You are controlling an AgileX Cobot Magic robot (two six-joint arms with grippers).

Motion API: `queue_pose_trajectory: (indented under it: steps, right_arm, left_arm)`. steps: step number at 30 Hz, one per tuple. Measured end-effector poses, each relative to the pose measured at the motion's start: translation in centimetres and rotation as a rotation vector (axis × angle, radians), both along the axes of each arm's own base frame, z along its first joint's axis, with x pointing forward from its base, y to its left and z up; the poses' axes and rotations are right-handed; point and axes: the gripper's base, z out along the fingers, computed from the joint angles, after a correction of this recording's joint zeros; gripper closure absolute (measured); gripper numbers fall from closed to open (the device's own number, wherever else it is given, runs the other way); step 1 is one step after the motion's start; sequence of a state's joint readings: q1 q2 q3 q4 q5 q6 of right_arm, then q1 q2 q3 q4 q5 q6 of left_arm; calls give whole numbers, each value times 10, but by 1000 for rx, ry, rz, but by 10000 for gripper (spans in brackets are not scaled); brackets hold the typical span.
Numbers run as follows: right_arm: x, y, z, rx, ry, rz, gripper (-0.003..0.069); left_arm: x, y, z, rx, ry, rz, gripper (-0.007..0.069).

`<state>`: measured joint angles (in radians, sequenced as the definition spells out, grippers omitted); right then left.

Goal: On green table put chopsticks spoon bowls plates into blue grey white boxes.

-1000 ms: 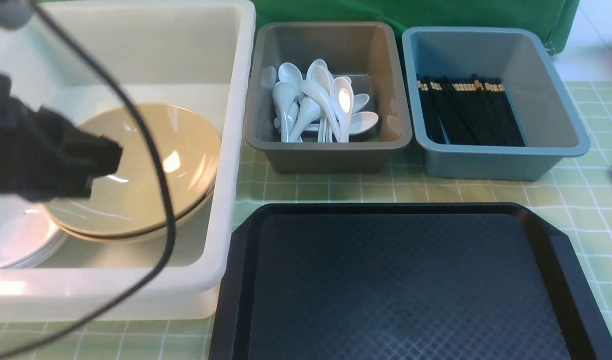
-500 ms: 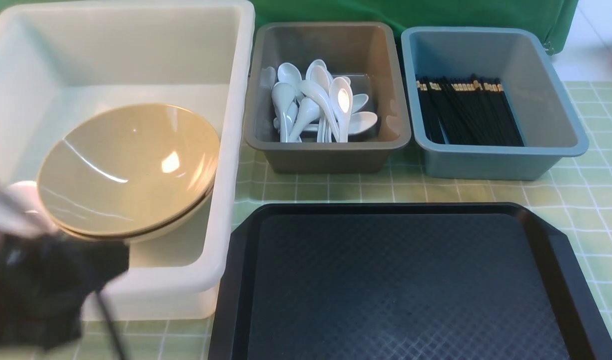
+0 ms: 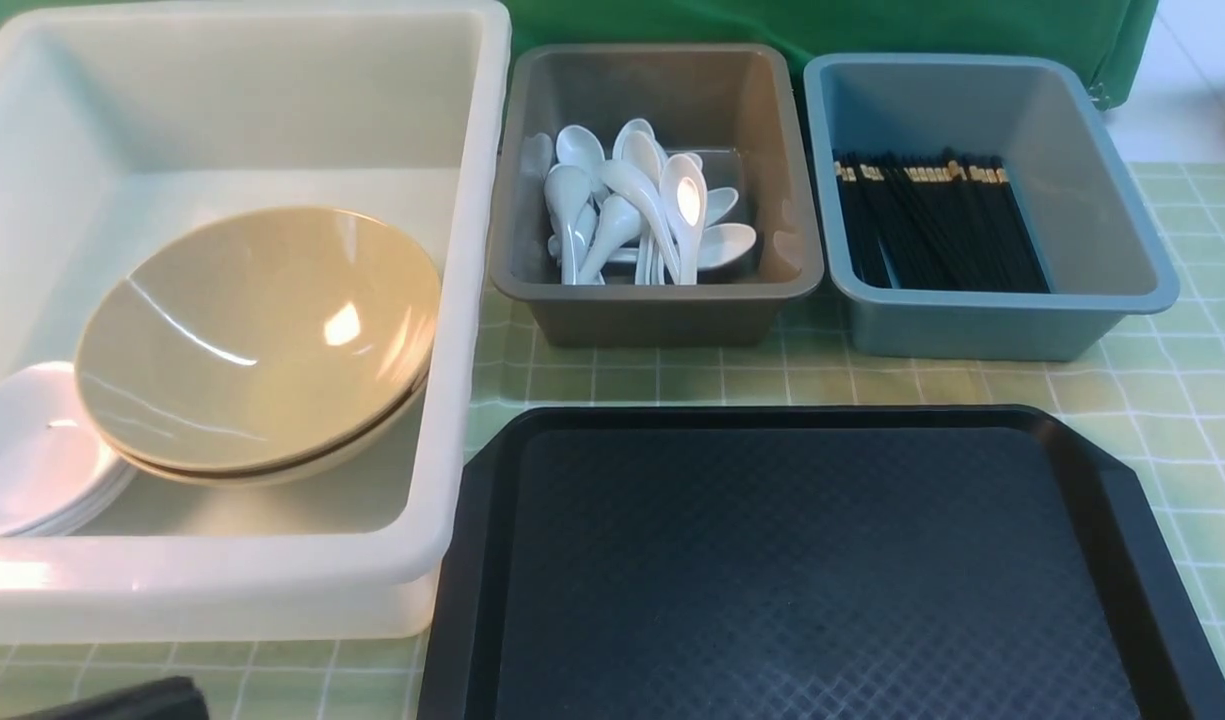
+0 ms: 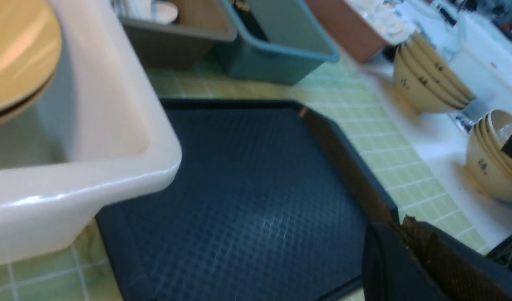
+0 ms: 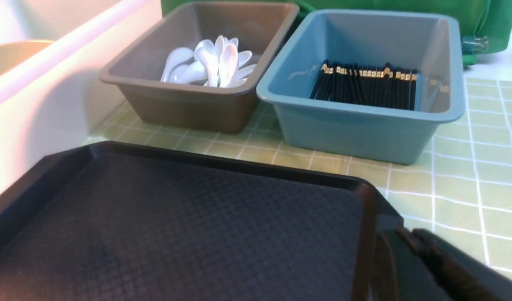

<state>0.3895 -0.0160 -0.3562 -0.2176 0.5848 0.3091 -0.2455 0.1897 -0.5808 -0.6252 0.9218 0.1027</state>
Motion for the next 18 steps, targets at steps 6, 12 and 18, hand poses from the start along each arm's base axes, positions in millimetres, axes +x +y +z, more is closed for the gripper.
queue_pose_trajectory:
  steps: [6,12,18]
  right_arm:
    - [0,0,0,-1,2,-1,615]
    - [0,0,0,-2,3,-1,608]
    - [0,0,0,-2,3,-1,602]
  left_arm:
    - [-3,1,0,-7,-17,0,626]
    - [-4,1,0,-7,-20,-2,626]
    - [-5,1,0,-4,-21,-2,626]
